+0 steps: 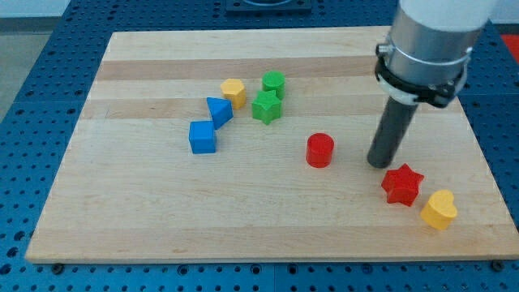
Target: Slide yellow heart slightly left and a bit up
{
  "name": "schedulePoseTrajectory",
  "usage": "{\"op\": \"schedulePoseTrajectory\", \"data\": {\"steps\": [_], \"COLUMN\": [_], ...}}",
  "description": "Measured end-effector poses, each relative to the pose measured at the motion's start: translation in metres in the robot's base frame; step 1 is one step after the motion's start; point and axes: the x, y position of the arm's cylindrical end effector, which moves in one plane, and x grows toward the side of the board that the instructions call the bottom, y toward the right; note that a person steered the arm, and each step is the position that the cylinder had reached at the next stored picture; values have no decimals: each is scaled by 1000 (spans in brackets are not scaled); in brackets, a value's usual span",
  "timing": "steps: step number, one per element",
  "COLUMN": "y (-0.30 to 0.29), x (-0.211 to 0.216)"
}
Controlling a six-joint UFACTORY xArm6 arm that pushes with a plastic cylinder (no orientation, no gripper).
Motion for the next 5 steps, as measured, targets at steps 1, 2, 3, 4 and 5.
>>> {"op": "schedulePoseTrajectory", "data": {"steps": [1,2,3,4,5], "y": [-27,-71,-111,-143,-148], "x": [-25,-36,-37,-32,-21]}}
